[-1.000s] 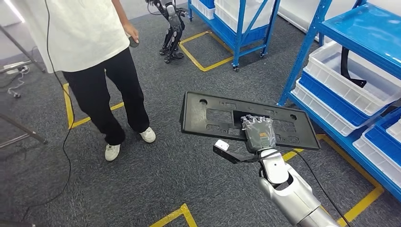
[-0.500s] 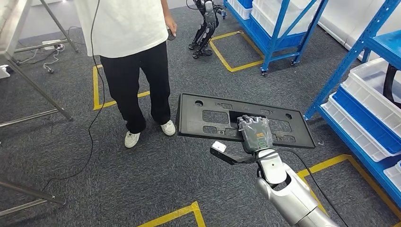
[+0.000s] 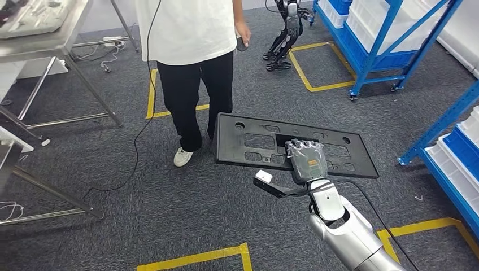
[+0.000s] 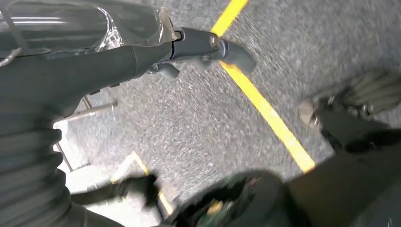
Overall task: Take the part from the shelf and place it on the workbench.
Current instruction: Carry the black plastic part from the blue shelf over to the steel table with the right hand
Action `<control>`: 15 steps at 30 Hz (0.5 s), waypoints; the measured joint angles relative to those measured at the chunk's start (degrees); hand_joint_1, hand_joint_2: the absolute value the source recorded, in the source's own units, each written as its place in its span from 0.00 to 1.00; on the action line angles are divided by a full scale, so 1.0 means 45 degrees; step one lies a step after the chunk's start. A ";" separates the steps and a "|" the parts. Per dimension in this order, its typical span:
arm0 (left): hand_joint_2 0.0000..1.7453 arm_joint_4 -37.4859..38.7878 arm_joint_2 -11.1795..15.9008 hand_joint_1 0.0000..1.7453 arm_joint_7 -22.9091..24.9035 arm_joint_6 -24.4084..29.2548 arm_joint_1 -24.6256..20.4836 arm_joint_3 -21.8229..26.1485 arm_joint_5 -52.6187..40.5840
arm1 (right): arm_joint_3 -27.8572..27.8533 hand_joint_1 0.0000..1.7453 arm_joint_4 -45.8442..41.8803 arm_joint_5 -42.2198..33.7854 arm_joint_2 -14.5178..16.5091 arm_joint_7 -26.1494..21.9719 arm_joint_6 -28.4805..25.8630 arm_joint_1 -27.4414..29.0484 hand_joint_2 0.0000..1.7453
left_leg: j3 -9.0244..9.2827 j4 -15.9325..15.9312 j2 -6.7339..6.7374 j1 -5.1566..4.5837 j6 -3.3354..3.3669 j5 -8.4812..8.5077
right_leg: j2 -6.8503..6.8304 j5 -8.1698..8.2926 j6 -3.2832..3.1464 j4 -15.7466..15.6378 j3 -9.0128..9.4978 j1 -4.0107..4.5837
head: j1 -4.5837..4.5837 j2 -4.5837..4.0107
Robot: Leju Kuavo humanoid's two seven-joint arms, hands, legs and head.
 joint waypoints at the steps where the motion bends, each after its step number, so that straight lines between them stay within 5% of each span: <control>1: 1.00 0.0000 -0.0012 0.00 -0.0016 -0.0011 -0.0030 0.0000 -0.0040 | 0.0000 1.00 0.0000 0.0001 0.0001 0.0004 0.0004 -0.0009 1.00 | -0.0496 0.1035 0.0335 -0.0019 -0.0049 -0.0425 | -0.0173 -0.0014 -0.0055 -0.0011 0.0020 0.0044 | -0.0007 0.0000; 3: 1.00 0.0000 -0.0026 0.00 -0.0052 -0.0027 -0.0062 0.0000 -0.0115 | 0.0000 1.00 0.0000 -0.0038 0.0004 0.0004 0.0012 -0.0009 1.00 | -0.1409 0.2822 0.0549 -0.0013 -0.0064 -0.1012 | -0.0508 -0.0053 -0.0118 -0.0017 0.0044 0.0120 | -0.0007 0.0000; 4: 1.00 0.0000 -0.0033 0.00 -0.0061 -0.0029 -0.0060 0.0000 -0.0136 | 0.0000 1.00 0.0000 -0.0096 0.0011 -0.0004 0.0015 -0.0002 1.00 | -0.1559 0.3062 0.0569 -0.0026 -0.0030 -0.0987 | -0.0662 -0.0078 -0.0142 -0.0021 0.0067 0.0145 | -0.0009 0.0000; 6: 1.00 0.0000 -0.0038 0.00 -0.0068 -0.0023 -0.0052 0.0001 -0.0144 | 0.0000 1.00 0.0000 -0.0222 0.0045 -0.0030 0.0022 -0.0002 1.00 | -0.0976 0.1835 0.0703 -0.0125 0.0103 -0.0266 | -0.0925 -0.0150 -0.0166 -0.0032 0.0146 0.0168 | -0.0008 0.0000; 8: 1.00 0.0001 -0.0012 0.00 -0.0068 -0.0021 -0.0077 0.0006 -0.0144 | 0.0000 1.00 0.0000 -0.0265 0.0081 -0.0051 0.0033 0.0003 1.00 | 0.0107 -0.0261 0.1275 -0.0394 0.0317 0.0596 | -0.1134 -0.0238 -0.0144 -0.0031 0.0219 0.0190 | -0.0008 0.0000; 10: 1.00 0.0004 0.0027 0.00 -0.0068 -0.0040 -0.0110 0.0010 -0.0144 | 0.0005 1.00 0.0006 -0.0267 0.0091 -0.0053 0.0050 0.0061 1.00 | 0.0616 -0.1262 0.1634 -0.0616 0.0468 0.0876 | -0.1349 -0.0301 -0.0089 -0.0018 0.0231 0.0230 | -0.0009 0.0000; 12: 1.00 0.0007 0.0058 0.00 -0.0068 -0.0064 -0.0098 0.0010 -0.0165 | 0.0016 1.00 0.0021 -0.0266 0.0094 -0.0051 0.0063 0.0169 1.00 | 0.0668 -0.1457 0.1383 -0.0620 0.0541 0.0852 | -0.1579 -0.0384 -0.0009 -0.0014 0.0207 0.0251 | -0.0007 0.0000; 15: 1.00 0.0010 0.0061 0.00 -0.0062 -0.0089 -0.0055 0.0010 -0.0195 | 0.0021 1.00 0.0038 -0.0294 0.0084 -0.0038 0.0044 0.0265 1.00 | 0.0803 -0.1760 0.0950 -0.0478 0.0703 0.0885 | -0.1043 -0.1053 0.0023 0.1053 -0.0319 0.0240 | -0.0007 -0.0001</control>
